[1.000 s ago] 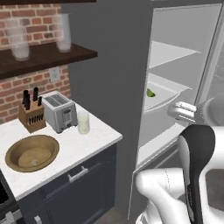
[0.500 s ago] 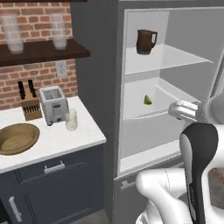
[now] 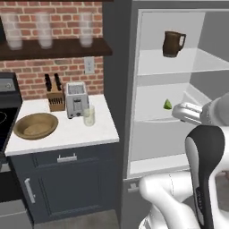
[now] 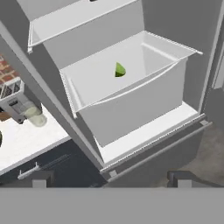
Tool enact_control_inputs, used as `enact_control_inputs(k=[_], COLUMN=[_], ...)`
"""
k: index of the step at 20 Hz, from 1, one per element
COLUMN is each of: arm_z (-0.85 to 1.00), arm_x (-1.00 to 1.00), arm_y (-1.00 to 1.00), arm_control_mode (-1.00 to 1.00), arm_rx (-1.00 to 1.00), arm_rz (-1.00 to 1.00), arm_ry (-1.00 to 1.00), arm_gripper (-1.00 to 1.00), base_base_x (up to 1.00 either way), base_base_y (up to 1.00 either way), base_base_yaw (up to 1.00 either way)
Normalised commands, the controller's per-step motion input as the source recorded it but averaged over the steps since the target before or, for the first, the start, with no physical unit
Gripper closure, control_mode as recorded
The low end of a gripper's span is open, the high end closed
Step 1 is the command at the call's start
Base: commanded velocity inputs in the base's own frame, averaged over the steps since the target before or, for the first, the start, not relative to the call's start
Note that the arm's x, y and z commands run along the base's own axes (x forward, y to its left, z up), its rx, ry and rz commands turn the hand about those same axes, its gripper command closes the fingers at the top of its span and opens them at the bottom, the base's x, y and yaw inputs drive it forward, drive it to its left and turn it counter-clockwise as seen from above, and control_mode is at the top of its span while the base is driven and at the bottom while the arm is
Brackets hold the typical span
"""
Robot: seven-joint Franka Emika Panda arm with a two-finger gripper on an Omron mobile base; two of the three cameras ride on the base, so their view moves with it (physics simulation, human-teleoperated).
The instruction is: Grab a lemon wedge from the fridge and one ice cube from the ice bowl, and put them in the glass of lemonade.
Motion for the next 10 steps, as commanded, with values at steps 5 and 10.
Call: enact_control_inputs(k=[5, 10], arm_z=[0.0, 0.0], arm_x=[0.0, 0.0], arm_y=[0.0, 0.0], arm_control_mode=[1.0, 1.0], arm_rx=[0.0, 0.0], arm_rz=[0.0, 0.0], arm_ry=[0.0, 0.0], arm_gripper=[-1.0, -1.0], base_base_x=[-0.03, 0.01], base_base_y=[-0.54, -0.49], base_base_yaw=[0.04, -0.09])
